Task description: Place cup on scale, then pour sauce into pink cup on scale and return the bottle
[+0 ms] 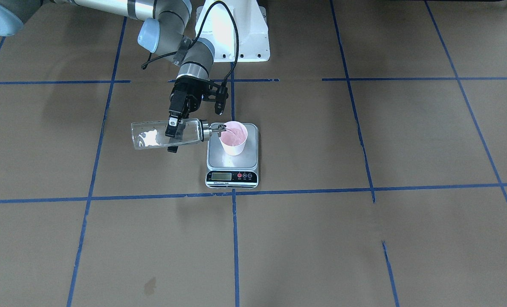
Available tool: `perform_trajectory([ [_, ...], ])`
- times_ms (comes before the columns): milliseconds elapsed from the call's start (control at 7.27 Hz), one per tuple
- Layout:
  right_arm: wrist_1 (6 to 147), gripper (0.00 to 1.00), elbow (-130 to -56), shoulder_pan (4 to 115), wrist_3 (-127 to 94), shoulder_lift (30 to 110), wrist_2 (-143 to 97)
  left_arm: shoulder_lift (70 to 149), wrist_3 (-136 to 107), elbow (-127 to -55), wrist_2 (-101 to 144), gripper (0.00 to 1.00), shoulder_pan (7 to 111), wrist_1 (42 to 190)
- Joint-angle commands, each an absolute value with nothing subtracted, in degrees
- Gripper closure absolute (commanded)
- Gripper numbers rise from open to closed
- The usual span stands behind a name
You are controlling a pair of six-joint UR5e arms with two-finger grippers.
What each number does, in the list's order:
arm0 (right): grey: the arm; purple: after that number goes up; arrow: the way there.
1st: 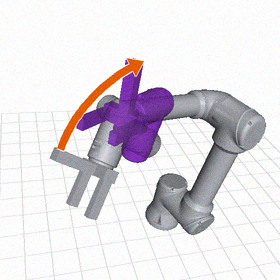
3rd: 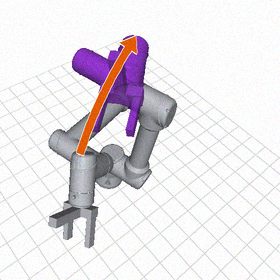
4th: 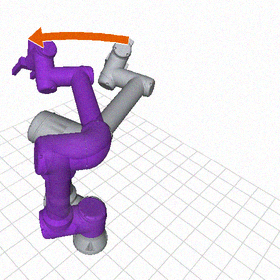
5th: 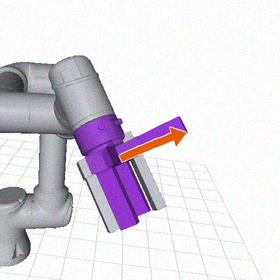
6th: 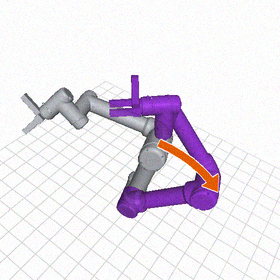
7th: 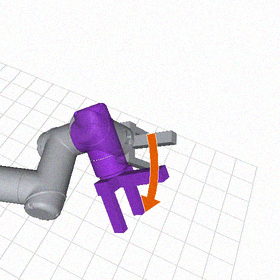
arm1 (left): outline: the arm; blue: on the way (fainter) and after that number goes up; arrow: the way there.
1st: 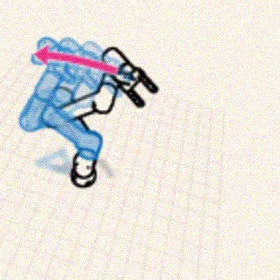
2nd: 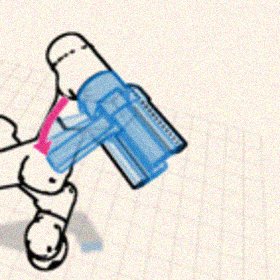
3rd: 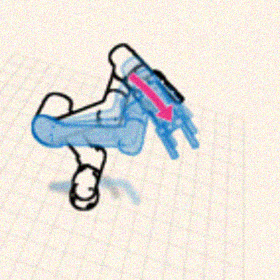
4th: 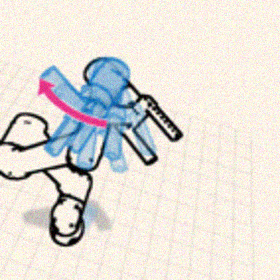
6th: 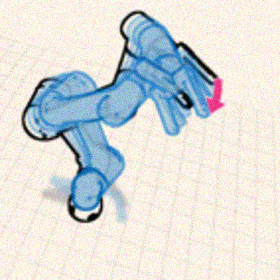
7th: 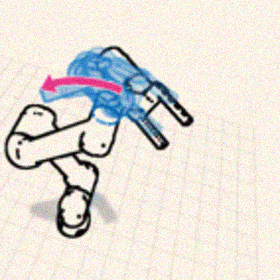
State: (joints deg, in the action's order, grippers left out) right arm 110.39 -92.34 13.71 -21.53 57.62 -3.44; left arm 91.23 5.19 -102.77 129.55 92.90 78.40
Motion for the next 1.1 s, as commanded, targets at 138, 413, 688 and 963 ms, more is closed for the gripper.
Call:
perform_trajectory([
  [138, 110.30, 1.00, -92.37, 13.71, -21.53, 57.66, -3.43, 91.23, 5.19, -102.83, 129.55, 0.00, 92.90, 78.40],
  [413, 110.30, 1.00, -92.37, 13.71, -21.62, 57.66, -3.43, 91.23, 5.19, -102.92, 129.64, 0.00, 92.90, 78.40],
  [688, 109.60, 1.00, -92.81, 13.71, -22.23, 57.66, -3.60, 91.32, 5.19, -103.09, 129.64, 0.00, 92.90, 78.49],
  [963, 104.02, 1.00, -92.73, 13.62, -22.59, 58.87, -3.87, 91.41, 5.19, -103.01, 130.25, 0.00, 92.90, 78.49],
])
